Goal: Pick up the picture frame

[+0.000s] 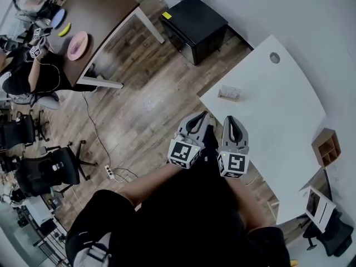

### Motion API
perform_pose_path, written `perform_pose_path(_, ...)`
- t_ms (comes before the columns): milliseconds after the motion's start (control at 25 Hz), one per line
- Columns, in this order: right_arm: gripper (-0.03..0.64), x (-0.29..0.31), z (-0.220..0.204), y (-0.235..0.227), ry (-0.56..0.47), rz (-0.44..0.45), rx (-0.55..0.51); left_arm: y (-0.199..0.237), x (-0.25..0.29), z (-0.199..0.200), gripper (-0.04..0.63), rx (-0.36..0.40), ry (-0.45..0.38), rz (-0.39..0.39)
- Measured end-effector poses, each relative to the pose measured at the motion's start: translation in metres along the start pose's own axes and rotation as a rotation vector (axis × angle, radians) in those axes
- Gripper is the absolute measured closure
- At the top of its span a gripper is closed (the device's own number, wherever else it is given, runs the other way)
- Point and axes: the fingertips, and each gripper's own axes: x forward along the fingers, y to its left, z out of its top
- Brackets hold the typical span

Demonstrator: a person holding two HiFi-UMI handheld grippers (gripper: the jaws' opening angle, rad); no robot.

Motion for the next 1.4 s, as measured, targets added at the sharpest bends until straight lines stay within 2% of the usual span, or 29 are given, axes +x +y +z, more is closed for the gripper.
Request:
perform_pose_path(240, 0.581, 0.026, -0.015, -0.041, 0.039, -0.021, 0.006, 0.003, 0.041, -0.017, 0.578, -0.035, 0.036, -0.033)
perform_pose_path(600, 0.578, 0.061, -0.067, -0.093, 0.161, -0.061, -0.020, 0.020, 0.085, -0.061, 0.577, 0.011, 0.153, -0.030)
perform_pose_path(680, 0.577, 0.069, -0.081, -0.099, 0.193, -0.057, -0.025, 0.025, 0.093, -0.074, 0.555, -0.002, 0.184, -0.031)
perform_pose_path(720, 0.565, 0.074, -0.087, -0.102, 0.208, -0.054, -0.023, 0.027, 0.098, -0.080, 0.531, -0.017, 0.199, -0.033)
perform_pose_path(800, 0.488, 0.080, -0.103, -0.108, 0.240, -0.048, -0.009, 0.030, 0.108, -0.094, 0.494, -0.026, 0.231, -0.040)
perform_pose_path(1080, 0.488, 0.099, -0.151, -0.112, 0.365, -0.046, -0.009, 0.041, 0.135, -0.140, 0.486, 0.041, 0.319, -0.067)
perform_pose_path(1280, 0.488, 0.107, -0.162, -0.120, 0.387, -0.050, -0.019, 0.035, 0.147, -0.162, 0.486, 0.097, 0.363, -0.102)
perform_pose_path(1400, 0.488, 0.113, -0.169, -0.116, 0.407, -0.027, -0.041, 0.033, 0.151, -0.167, 0.486, 0.104, 0.368, -0.102)
